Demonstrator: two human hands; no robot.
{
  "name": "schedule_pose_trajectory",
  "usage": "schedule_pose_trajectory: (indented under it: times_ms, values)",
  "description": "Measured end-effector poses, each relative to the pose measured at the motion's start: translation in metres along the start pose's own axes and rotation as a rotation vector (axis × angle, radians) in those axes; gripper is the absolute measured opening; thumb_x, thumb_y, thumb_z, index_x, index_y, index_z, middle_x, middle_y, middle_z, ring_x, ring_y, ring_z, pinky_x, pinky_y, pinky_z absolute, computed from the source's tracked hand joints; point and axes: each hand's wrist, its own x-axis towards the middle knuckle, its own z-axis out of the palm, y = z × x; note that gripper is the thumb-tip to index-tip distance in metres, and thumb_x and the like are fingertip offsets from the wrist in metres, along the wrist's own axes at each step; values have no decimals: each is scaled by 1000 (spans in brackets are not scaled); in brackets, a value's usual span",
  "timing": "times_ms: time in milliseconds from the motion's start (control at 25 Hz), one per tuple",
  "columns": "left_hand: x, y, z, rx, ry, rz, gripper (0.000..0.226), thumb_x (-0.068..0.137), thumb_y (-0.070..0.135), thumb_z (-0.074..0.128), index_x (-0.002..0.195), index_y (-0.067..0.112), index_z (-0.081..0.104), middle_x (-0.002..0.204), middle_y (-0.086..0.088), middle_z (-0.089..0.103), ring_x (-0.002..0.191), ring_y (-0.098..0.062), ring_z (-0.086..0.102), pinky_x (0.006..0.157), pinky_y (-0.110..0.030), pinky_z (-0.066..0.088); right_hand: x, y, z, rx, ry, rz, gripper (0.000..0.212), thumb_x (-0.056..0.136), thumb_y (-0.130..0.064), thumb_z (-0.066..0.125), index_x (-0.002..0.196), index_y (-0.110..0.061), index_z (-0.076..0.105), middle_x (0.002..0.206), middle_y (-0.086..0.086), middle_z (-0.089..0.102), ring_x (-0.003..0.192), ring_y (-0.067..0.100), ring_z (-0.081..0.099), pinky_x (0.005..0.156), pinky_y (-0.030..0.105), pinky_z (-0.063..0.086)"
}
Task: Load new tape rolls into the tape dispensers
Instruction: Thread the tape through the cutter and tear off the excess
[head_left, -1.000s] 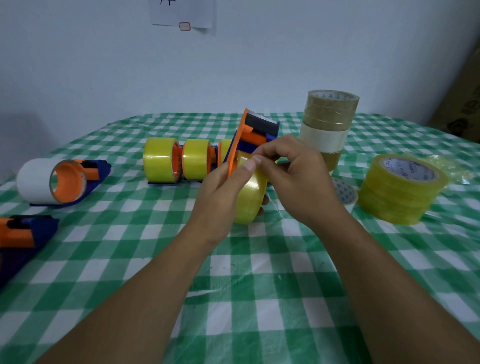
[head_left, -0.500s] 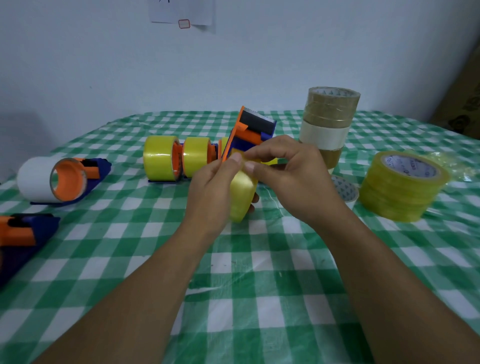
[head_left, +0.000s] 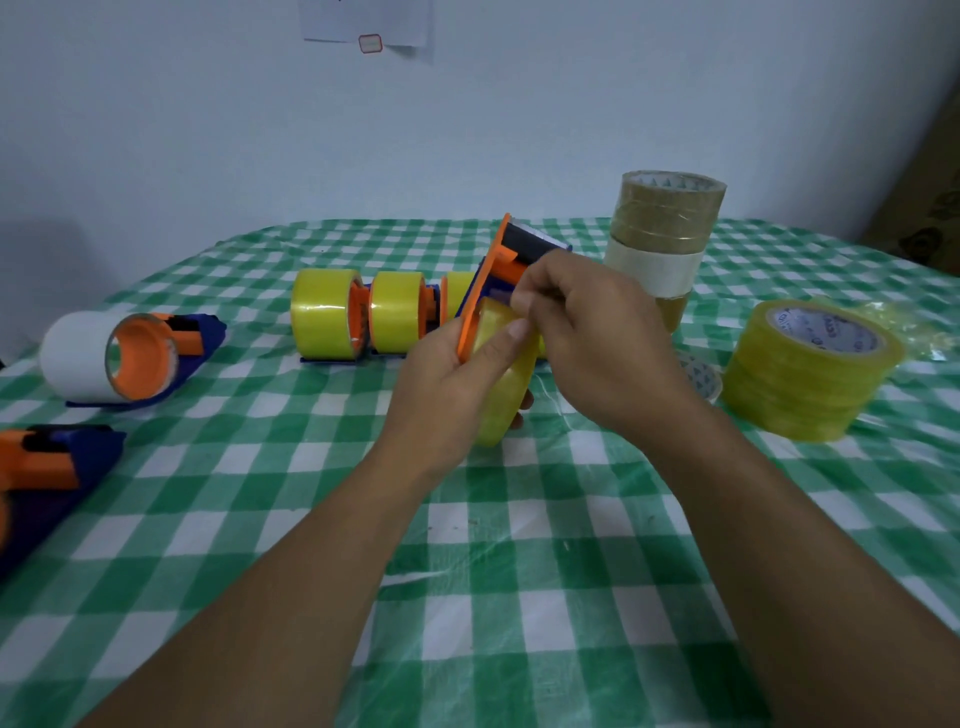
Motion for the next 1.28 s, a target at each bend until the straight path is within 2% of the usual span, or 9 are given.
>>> schedule_pose_trajectory:
  times_ms: [240, 360, 520, 680, 840, 1000, 1080, 1160, 1280]
  values:
    - [0, 3, 4, -117, -19, -76, 19, 101, 13, 52, 103, 0, 65, 78, -14, 65, 64, -25, 66, 58, -40, 56, 13, -13, -15, -149, -74, 7, 12, 104, -23, 48, 100, -19, 59, 92, -6, 69, 85, 18, 63, 79, 42, 50]
    - [-1, 6, 7, -147, -27, -82, 17, 101, 7, 47, 101, 0, 63, 77, -19, 64, 63, -25, 65, 59, -38, 55, 27, -18, -25, -129, -92, 0, 9, 101, -16, 48, 99, -17, 57, 89, -8, 71, 86, 17, 68, 82, 44, 53]
    - [-4, 7, 8, -200, -45, -78, 17, 98, 3, 45, 99, -1, 62, 73, -19, 65, 64, -27, 64, 58, -33, 56, 43, -20, -30, -32, -168, 85, 13, 103, -22, 47, 92, -21, 55, 78, -6, 74, 82, 16, 70, 83, 49, 56]
    - [-4, 5, 4, -195, -72, -65, 25, 81, 14, 52, 97, 0, 64, 73, -16, 69, 67, -28, 66, 60, -35, 55, 54, -23, -38, -128, -137, 85, 16, 102, -23, 51, 86, -21, 56, 84, -5, 68, 87, 20, 64, 80, 44, 53]
    - [-4, 3, 2, -180, -121, -81, 29, 77, 15, 49, 98, 4, 65, 71, -16, 67, 64, -26, 64, 58, -37, 55, 65, -30, -46, -144, -159, 99, 22, 103, -19, 51, 81, -20, 54, 81, -2, 61, 73, 14, 57, 72, 39, 50]
    - [-5, 5, 3, -216, -93, -81, 24, 90, 27, 62, 99, 5, 66, 73, -18, 68, 65, -29, 65, 60, -37, 57, 71, -32, -49, -220, -208, 68, 13, 103, -18, 49, 93, -15, 57, 86, -4, 60, 79, 16, 55, 74, 38, 48]
    - [-5, 6, 5, -211, -63, -98, 31, 96, 35, 60, 100, 6, 67, 76, -18, 69, 66, -27, 67, 62, -37, 58, 73, -36, -50, -219, -228, 63, 13, 103, -16, 49, 94, -14, 57, 85, -5, 58, 75, 11, 52, 70, 34, 42]
    - [-3, 7, 7, -234, -35, -117, 27, 99, 29, 56, 102, 4, 67, 75, -18, 68, 64, -27, 66, 62, -37, 58, 74, -38, -50, -230, -236, 64, 13, 102, -12, 49, 95, -9, 59, 88, -1, 60, 78, 14, 54, 70, 33, 41]
    - [-3, 6, 6, -264, -37, -135, 20, 98, 17, 58, 104, -1, 65, 74, -18, 68, 64, -29, 65, 61, -36, 57, 79, -36, -48, -226, -212, 92, 17, 102, -11, 47, 97, -3, 61, 96, 11, 68, 92, 26, 63, 79, 39, 51]
